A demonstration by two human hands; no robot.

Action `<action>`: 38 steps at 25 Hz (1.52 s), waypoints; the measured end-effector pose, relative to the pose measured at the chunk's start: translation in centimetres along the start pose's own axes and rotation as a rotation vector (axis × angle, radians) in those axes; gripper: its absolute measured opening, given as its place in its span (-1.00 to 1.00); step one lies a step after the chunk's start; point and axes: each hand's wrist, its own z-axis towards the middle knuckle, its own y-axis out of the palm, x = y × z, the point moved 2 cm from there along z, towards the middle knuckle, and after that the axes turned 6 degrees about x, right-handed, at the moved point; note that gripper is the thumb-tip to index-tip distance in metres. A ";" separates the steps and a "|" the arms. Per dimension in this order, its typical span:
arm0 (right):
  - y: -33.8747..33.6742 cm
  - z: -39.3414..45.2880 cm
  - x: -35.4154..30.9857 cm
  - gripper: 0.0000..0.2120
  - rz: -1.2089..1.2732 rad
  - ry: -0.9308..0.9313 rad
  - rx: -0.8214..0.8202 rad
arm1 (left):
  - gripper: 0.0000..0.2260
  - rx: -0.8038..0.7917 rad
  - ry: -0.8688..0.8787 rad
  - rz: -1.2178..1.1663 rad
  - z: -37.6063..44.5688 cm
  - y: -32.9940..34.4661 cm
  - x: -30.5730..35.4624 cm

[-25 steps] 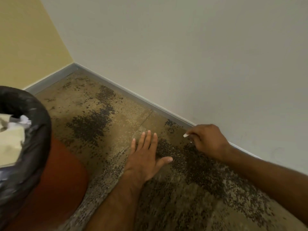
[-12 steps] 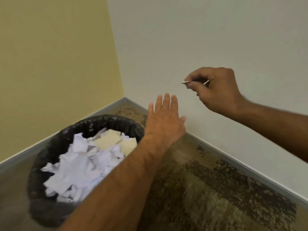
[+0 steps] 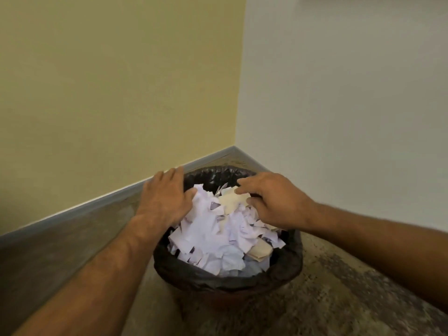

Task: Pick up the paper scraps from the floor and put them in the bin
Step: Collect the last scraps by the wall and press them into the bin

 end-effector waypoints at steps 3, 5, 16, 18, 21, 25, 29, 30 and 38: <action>0.3 -1.5 2.0 -0.51 -0.045 0.222 0.042 | -0.49 -0.059 -0.237 -0.032 -0.2 1.1 -3.7; 0.4 -3.6 4.0 -0.22 0.052 0.586 -0.046 | -0.52 -0.118 -0.332 -0.050 0.3 2.0 -5.1; -3.3 -6.0 3.1 -0.79 0.931 1.509 -0.058 | -0.83 -0.233 -0.636 -0.338 -5.7 -4.0 -1.7; -7.0 -5.8 2.0 -0.72 0.950 1.528 -0.026 | -0.83 -0.205 -0.678 -0.401 -6.9 -7.5 -0.6; -13.8 -5.1 -0.3 -0.67 1.100 1.555 0.082 | -0.83 -0.184 -0.722 -0.473 -7.8 -14.2 1.3; -24.6 -3.6 -3.3 -0.68 1.089 1.540 0.209 | -0.82 -0.181 -0.739 -0.533 -7.9 -24.6 4.1; -32.7 -2.4 -5.8 -0.69 1.057 1.524 0.266 | -0.80 -0.209 -0.723 -0.537 -7.8 -33.3 6.1; -34.2 -2.1 -6.5 -0.69 1.059 1.513 0.275 | -0.80 -0.217 -0.717 -0.537 -7.6 -35.1 6.4; -36.3 1.2 -6.8 -0.68 1.036 1.515 0.356 | -0.82 -0.246 -0.640 -0.551 -2.9 -39.3 5.6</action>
